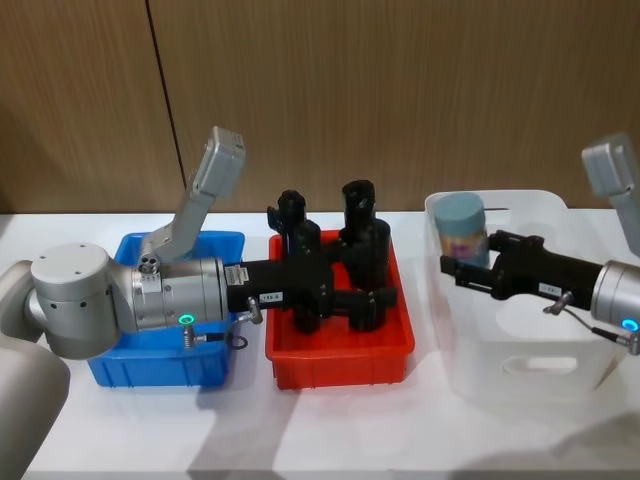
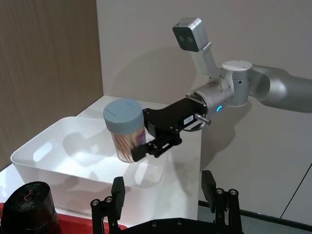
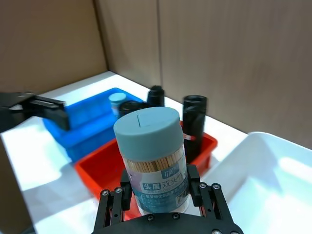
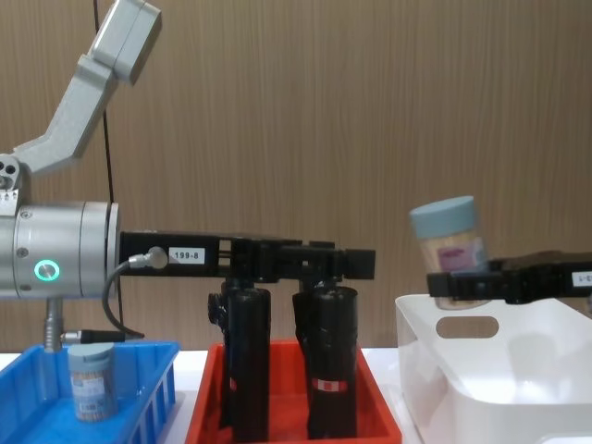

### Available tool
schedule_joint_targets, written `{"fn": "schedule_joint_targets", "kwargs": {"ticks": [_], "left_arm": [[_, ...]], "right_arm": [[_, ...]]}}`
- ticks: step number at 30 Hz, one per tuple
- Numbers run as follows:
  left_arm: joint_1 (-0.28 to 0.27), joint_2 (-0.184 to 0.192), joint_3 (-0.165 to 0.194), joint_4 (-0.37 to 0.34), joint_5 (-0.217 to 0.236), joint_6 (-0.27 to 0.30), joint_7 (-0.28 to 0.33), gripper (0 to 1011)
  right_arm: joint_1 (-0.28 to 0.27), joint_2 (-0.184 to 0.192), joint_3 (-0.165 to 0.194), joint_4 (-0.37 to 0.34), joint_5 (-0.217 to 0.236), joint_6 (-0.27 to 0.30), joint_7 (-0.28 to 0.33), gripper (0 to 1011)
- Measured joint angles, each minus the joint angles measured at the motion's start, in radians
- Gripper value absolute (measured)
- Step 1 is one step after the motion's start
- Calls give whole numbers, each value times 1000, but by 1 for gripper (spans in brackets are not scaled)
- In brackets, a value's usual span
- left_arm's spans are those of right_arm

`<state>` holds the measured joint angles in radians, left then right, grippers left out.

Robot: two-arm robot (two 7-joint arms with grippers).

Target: Pick the cotton swabs from the blue box and place them into the white box.

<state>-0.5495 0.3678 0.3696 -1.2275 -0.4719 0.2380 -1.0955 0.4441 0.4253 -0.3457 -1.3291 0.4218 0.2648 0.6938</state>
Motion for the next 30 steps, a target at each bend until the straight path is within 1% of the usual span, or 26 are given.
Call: {"fn": "schedule_joint_targets", "kwargs": {"ticks": [4,12,16,23,30], "left_arm": [[0,0,0,0,0,0,0,1004],[0,0,0,0,0,0,0,1004],[0,0,0,0,0,0,0,1004],[0,0,0,0,0,0,0,1004],[0,0,0,0,0,0,0,1004]], "right_arm": [[13,1,5,25,-13,3,-18,681],[39,-1,11,74,-51,29,-61,681],[53,-3,11,109,-83,54,-86,681],[68,-6,7,156,-127,85,-108,681],[73,-3,4,187,-164,106,-117,681]]}}
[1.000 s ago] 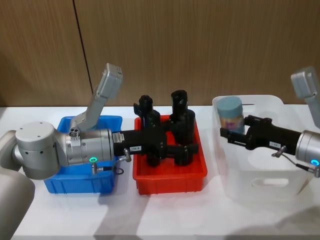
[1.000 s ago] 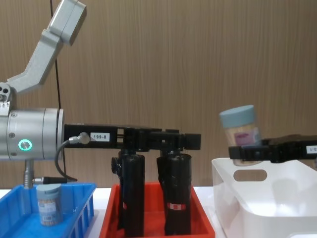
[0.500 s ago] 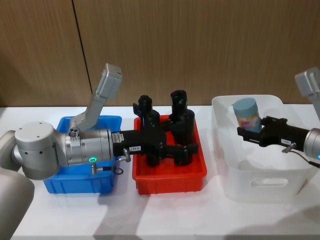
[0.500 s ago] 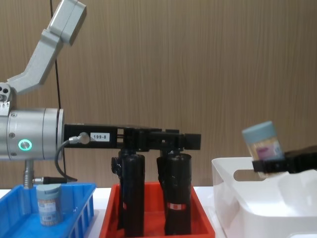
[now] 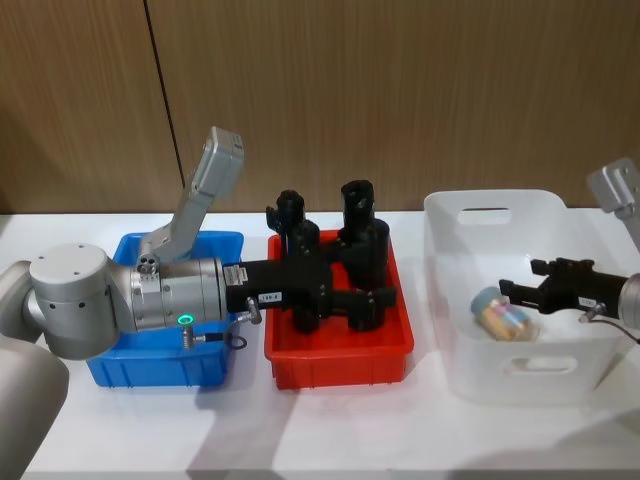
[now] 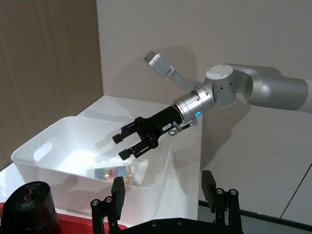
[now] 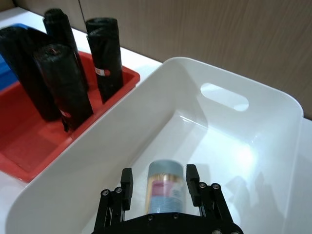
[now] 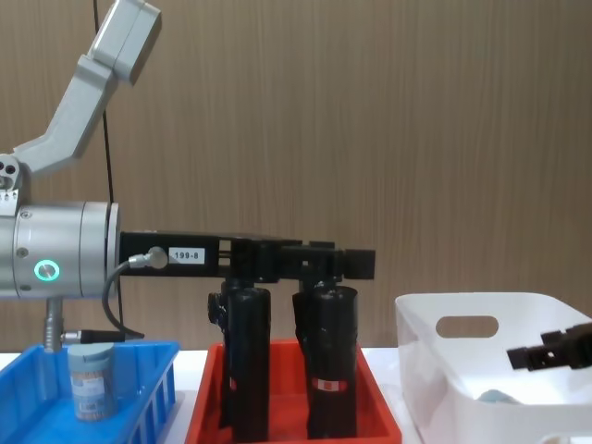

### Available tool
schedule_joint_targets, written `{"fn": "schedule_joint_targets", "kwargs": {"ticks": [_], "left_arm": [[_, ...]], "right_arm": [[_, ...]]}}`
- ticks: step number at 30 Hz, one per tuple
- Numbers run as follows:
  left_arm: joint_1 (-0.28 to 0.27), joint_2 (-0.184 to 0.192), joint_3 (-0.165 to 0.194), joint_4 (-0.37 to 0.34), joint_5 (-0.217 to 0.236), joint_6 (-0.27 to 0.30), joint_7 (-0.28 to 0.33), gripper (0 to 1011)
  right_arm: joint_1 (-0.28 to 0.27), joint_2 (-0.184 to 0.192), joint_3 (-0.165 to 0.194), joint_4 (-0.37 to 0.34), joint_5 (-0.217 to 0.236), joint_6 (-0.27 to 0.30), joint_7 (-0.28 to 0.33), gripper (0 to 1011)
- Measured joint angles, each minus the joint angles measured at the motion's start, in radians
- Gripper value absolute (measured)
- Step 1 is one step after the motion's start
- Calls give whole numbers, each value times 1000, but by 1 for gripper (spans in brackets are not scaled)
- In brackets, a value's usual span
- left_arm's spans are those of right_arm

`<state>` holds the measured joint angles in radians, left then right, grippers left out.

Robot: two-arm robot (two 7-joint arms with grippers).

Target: Pick the cotton swabs from the blue box and place them into the white box.

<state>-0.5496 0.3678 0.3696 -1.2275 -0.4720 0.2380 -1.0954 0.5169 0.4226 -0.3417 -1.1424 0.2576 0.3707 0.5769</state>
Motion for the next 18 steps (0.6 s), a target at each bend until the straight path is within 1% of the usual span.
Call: {"fn": "schedule_joint_targets", "kwargs": {"ticks": [4,7,12,13,15,18], "left_arm": [[0,0,0,0,0,0,0,1004],[0,0,0,0,0,0,0,1004],[0,0,0,0,0,0,0,1004],[0,0,0,0,0,0,0,1004],[0,0,0,0,0,0,0,1004],[0,0,0,0,0,0,0,1004]], "right_arm": [[-1,6,0,6,-14,9,0,681],[-5,10,0,8,-22,13,3,724],[-12,18,2,5,-29,18,9,882],[-13,19,3,4,-29,18,10,882],[-16,22,4,-1,-29,19,12,946],[-19,25,5,-6,-29,19,14,999]]}}
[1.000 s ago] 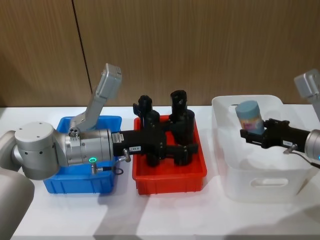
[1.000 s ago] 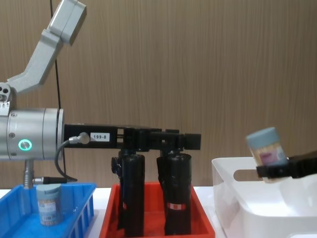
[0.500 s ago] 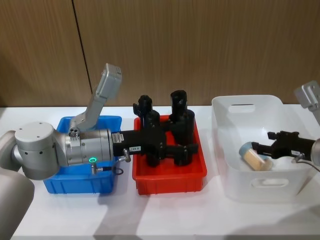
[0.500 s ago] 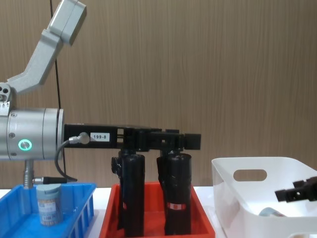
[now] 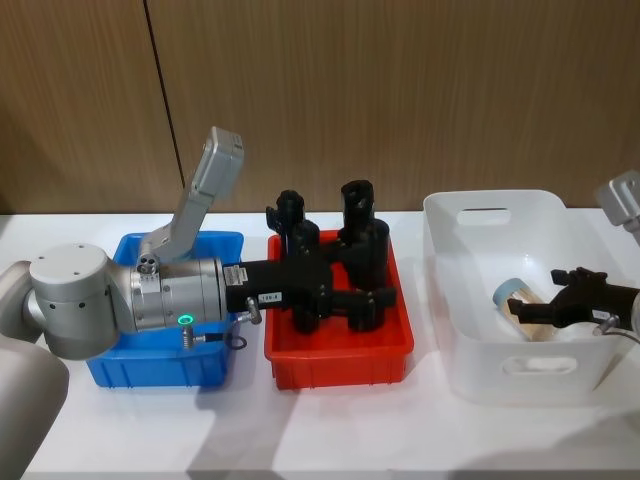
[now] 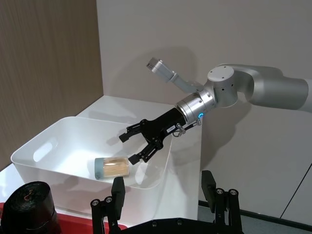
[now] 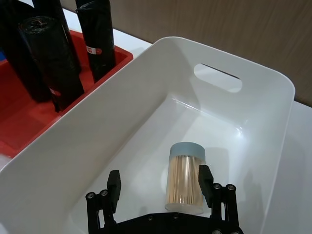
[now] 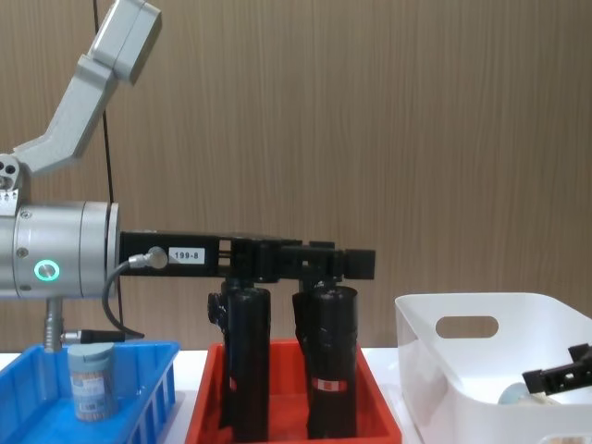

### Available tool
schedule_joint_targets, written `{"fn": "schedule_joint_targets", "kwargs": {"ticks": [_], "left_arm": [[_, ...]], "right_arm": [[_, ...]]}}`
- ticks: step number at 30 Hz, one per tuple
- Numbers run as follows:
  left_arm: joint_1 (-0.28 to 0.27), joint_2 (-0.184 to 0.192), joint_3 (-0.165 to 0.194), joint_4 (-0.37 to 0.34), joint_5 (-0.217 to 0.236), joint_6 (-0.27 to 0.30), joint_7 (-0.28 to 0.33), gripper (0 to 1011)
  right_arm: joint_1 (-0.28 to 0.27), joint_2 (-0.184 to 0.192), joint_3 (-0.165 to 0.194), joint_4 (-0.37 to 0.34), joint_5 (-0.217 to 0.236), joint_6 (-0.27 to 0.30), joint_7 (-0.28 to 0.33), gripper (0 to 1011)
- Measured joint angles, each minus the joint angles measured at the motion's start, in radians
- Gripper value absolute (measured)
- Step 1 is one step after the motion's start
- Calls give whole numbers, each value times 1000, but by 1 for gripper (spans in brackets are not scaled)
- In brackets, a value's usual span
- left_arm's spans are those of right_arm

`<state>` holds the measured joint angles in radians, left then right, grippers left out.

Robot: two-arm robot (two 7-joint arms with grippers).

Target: Pick the cotton swabs from the blue box and place them into the white box.

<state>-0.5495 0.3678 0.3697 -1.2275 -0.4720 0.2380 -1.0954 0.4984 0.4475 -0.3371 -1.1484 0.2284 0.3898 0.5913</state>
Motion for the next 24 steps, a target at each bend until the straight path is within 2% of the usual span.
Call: {"fn": "schedule_joint_targets", "kwargs": {"ticks": [16,24], "left_arm": [[0,0,0,0,0,0,0,1004],[0,0,0,0,0,0,0,1004]], "right_arm": [[-19,13,4,-65,25,2,8,1002],[-36,21,10,-114,61,-27,-11,1002]]}}
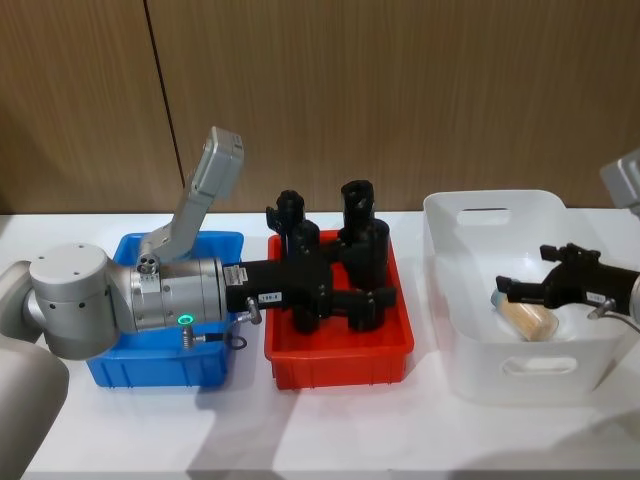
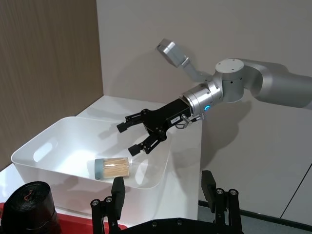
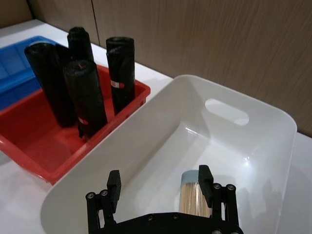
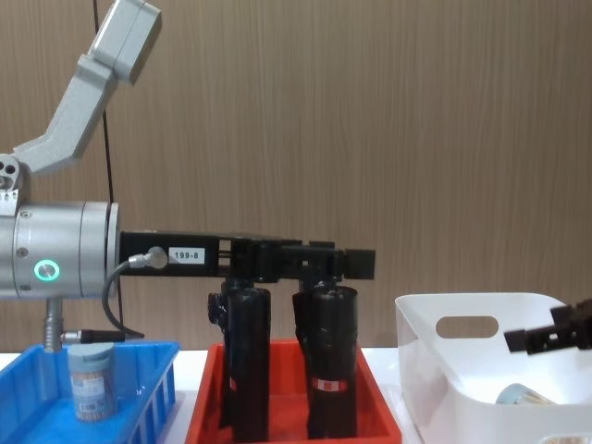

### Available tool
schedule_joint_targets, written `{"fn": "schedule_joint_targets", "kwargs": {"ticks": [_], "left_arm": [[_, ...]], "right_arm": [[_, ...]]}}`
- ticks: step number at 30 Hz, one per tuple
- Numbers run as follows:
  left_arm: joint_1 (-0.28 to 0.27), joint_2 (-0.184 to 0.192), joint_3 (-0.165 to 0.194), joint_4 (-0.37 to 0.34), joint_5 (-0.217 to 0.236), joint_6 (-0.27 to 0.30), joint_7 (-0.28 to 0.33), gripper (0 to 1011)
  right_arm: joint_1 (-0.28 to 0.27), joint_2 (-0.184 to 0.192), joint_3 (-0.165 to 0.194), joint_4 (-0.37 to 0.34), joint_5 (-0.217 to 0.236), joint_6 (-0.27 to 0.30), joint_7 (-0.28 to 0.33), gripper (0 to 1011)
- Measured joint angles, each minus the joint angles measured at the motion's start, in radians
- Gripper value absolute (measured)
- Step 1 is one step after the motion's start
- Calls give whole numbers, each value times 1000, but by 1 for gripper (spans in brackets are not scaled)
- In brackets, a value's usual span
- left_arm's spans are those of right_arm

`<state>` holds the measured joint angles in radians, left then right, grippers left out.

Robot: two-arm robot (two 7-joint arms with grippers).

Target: Pick the cotton swabs from the blue box and place them into the white box.

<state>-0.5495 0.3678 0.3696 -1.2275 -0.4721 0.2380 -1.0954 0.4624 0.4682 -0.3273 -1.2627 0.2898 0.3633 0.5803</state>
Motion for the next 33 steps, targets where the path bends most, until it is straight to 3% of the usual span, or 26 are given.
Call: {"fn": "schedule_joint_targets", "kwargs": {"ticks": [19,33], "left_arm": [[0,0,0,0,0,0,0,1004],[1,0,0,-1,1,0,5,1004]], "right_arm": [[-87,29,20,-149,124,-134,-142,1002],[-114,35,24,-187,149,-164,-172,1002]]}}
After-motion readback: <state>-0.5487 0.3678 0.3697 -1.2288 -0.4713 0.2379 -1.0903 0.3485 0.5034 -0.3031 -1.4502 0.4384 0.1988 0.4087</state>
